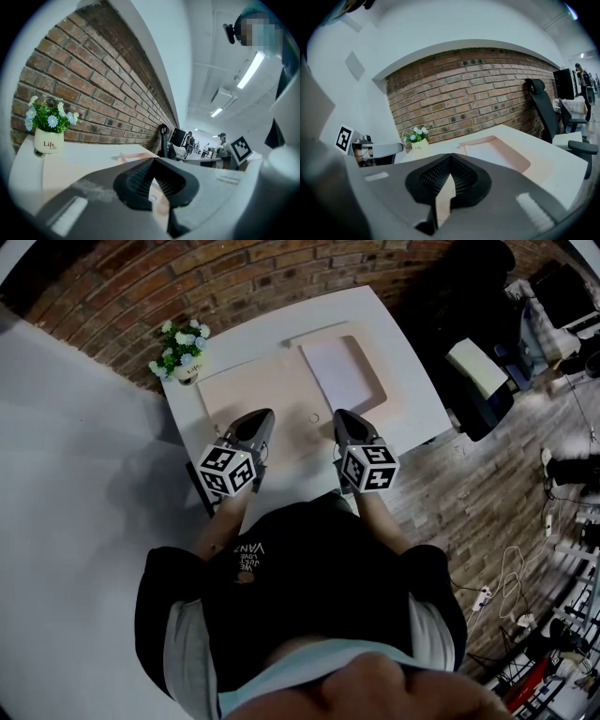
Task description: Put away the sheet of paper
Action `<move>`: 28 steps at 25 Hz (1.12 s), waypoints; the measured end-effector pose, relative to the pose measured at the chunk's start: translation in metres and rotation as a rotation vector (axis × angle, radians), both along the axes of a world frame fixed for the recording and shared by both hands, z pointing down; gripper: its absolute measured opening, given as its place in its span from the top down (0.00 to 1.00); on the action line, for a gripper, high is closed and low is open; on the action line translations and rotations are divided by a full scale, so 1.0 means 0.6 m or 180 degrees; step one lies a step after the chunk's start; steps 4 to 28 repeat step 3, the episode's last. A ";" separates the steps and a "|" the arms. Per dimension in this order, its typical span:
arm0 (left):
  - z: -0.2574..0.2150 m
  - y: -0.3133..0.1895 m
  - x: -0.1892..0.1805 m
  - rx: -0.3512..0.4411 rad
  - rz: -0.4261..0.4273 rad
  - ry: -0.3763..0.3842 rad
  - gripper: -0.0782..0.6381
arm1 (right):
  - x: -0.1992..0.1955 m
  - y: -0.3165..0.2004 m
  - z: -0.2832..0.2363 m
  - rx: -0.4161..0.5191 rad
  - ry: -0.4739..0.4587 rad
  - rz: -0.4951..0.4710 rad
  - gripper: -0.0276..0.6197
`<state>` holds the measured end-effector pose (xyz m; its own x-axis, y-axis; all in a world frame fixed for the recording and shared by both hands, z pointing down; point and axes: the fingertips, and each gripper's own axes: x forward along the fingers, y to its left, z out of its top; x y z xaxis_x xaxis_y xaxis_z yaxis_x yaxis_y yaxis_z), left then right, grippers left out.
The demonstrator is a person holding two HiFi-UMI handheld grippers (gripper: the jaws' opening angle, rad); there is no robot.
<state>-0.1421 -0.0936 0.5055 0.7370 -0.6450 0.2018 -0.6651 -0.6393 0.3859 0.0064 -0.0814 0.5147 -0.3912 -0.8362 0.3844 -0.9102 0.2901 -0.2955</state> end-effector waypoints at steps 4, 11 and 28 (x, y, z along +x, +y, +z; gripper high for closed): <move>0.000 -0.004 -0.003 -0.0005 -0.0012 0.0023 0.89 | -0.002 -0.003 0.001 0.0002 -0.0004 0.0003 0.96; 0.000 -0.004 -0.003 -0.0005 -0.0012 0.0023 0.89 | -0.002 -0.003 0.001 0.0002 -0.0004 0.0003 0.96; 0.000 -0.004 -0.003 -0.0005 -0.0012 0.0023 0.89 | -0.002 -0.003 0.001 0.0002 -0.0004 0.0003 0.96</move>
